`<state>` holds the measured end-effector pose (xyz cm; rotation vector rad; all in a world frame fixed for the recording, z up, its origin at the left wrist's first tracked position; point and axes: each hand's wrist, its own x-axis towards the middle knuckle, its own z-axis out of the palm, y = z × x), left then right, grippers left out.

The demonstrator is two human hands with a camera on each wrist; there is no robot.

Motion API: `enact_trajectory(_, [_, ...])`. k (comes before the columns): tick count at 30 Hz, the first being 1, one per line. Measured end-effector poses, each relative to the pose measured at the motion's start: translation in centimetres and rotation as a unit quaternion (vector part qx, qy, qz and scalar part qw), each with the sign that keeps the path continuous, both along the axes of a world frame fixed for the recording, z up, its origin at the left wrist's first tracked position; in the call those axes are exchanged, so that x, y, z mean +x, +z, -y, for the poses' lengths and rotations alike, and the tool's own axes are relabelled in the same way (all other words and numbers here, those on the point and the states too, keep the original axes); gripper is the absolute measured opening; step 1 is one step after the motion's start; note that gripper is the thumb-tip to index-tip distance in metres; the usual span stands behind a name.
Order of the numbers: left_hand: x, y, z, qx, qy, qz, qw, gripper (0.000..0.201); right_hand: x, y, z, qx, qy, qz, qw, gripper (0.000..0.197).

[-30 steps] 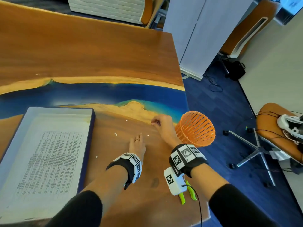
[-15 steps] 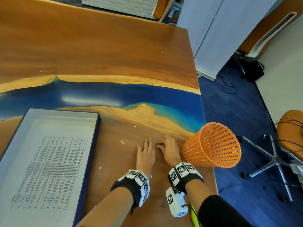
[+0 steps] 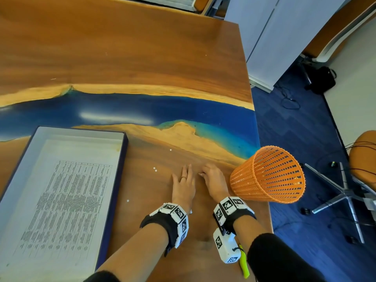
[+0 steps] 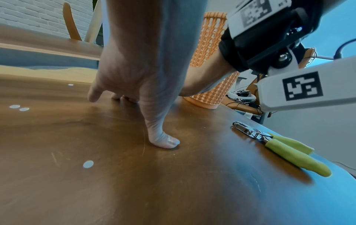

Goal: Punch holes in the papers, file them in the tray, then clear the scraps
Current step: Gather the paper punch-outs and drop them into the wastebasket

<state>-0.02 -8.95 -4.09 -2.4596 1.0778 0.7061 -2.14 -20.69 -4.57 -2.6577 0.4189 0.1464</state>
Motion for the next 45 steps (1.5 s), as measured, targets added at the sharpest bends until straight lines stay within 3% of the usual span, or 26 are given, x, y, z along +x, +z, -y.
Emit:
enact_trajectory(13, [-0.1,0.1,0.0,0.002,0.003,0.002,1.0,0.128,0.5,0.0,0.2,-0.028,0.064,-0.058,0.996,0.013])
enact_trajectory(18, [0.2,0.3,-0.3,0.002,-0.003,0.001,1.0,0.127,0.3,0.7,-0.2,0.018,0.012,-0.062,0.998,0.012])
enact_trajectory(25, [-0.5,1.1,-0.7,0.003,-0.017,-0.017,1.0,0.114,-0.4,4.7,-1.2,0.052,0.009,-0.006,0.999,0.012])
enact_trajectory(30, [-1.7,2.1,-1.0,0.026,-0.046,-0.028,0.998,0.101,-2.2,9.6,-0.8,0.104,0.0,0.112,0.988,0.012])
enact_trajectory(36, [-2.7,4.6,0.8,0.082,-0.079,-0.055,0.992,0.064,-5.3,16.3,2.7,0.093,-0.051,0.208,0.972,0.011])
enact_trajectory(39, [-3.3,3.7,0.8,0.092,-0.062,-0.083,0.99,0.072,-7.2,17.3,6.2,0.055,-0.123,0.198,0.971,0.021])
enact_trajectory(41, [-3.7,2.8,0.5,0.084,-0.056,-0.06,0.993,0.071,-8.3,17.3,8.1,0.027,-0.164,0.171,0.971,0.031])
enact_trajectory(45, [-4.2,3.9,0.0,0.102,-0.106,-0.049,0.988,0.066,-9.3,17.0,10.2,0.022,-0.172,0.125,0.977,0.008])
